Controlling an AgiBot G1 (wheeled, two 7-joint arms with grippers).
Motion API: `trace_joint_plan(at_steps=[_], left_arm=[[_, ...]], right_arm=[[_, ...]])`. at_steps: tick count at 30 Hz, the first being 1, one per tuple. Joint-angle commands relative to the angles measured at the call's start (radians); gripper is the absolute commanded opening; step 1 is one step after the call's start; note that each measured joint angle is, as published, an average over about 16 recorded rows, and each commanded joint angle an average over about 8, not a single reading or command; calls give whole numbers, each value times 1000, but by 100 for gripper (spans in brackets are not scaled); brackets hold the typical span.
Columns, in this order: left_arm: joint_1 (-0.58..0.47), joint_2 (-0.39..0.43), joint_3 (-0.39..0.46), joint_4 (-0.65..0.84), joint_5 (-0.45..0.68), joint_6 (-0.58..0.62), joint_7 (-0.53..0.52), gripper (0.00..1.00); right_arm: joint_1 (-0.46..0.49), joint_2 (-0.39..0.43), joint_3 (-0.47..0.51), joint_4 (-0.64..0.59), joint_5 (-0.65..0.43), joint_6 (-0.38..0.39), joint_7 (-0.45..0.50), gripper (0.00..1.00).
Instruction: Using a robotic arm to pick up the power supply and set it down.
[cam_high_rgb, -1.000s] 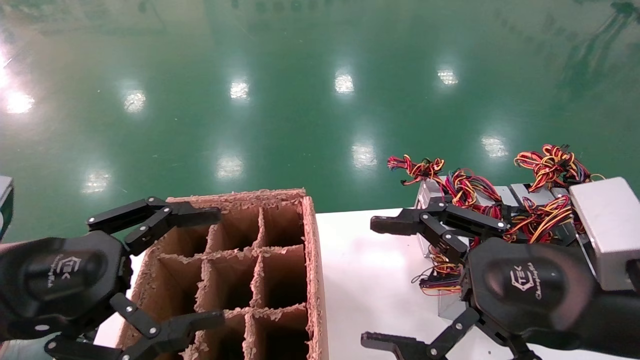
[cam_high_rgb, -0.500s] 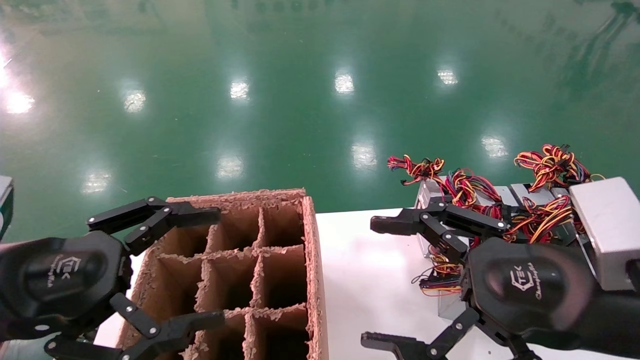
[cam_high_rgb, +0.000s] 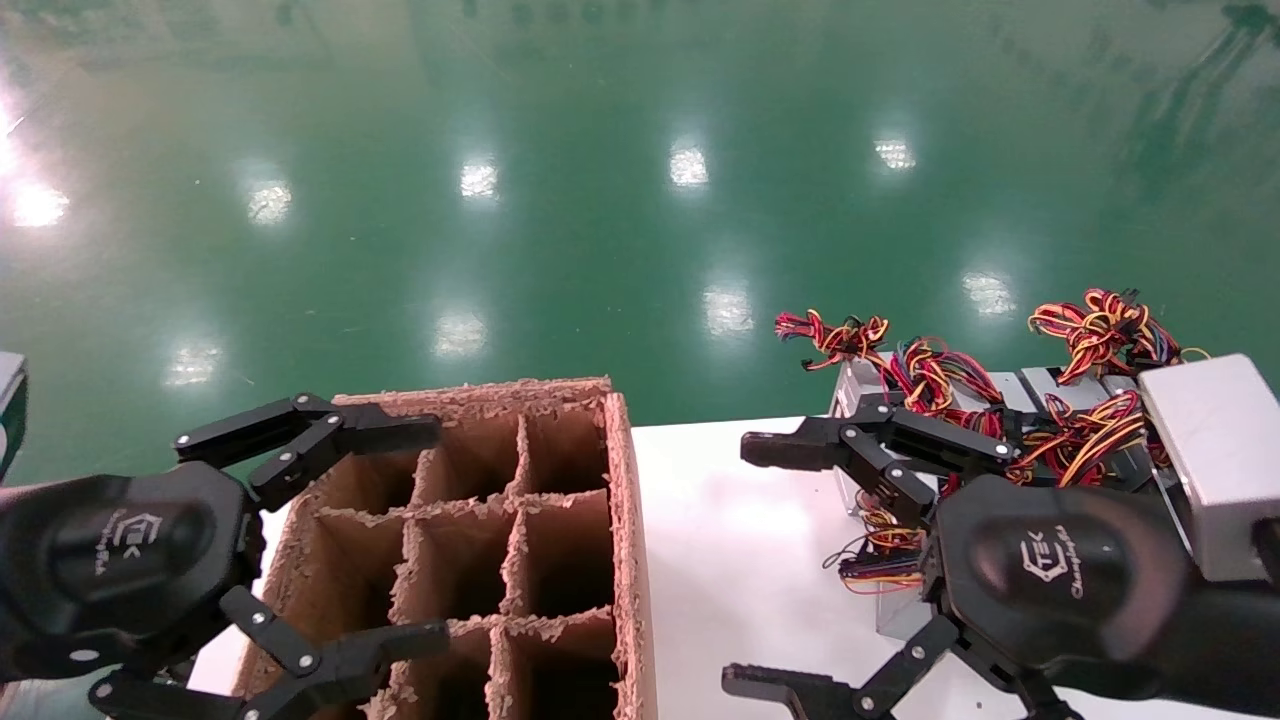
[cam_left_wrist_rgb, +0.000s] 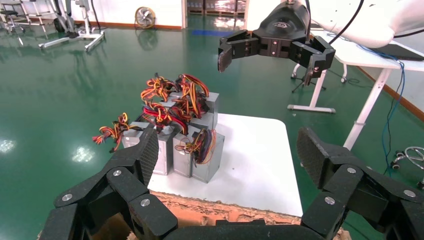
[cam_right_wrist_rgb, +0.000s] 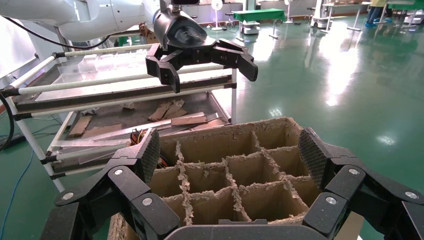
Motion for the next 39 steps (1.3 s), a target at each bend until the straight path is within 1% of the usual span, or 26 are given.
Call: trace_joint_plan(at_steps=[1,39], left_arm=[[0,0,0,0,0,0,0,100],[0,0,0,0,0,0,0,100]], right_arm=[[0,0,0,0,0,0,0,100],[0,0,0,0,0,0,0,100]])
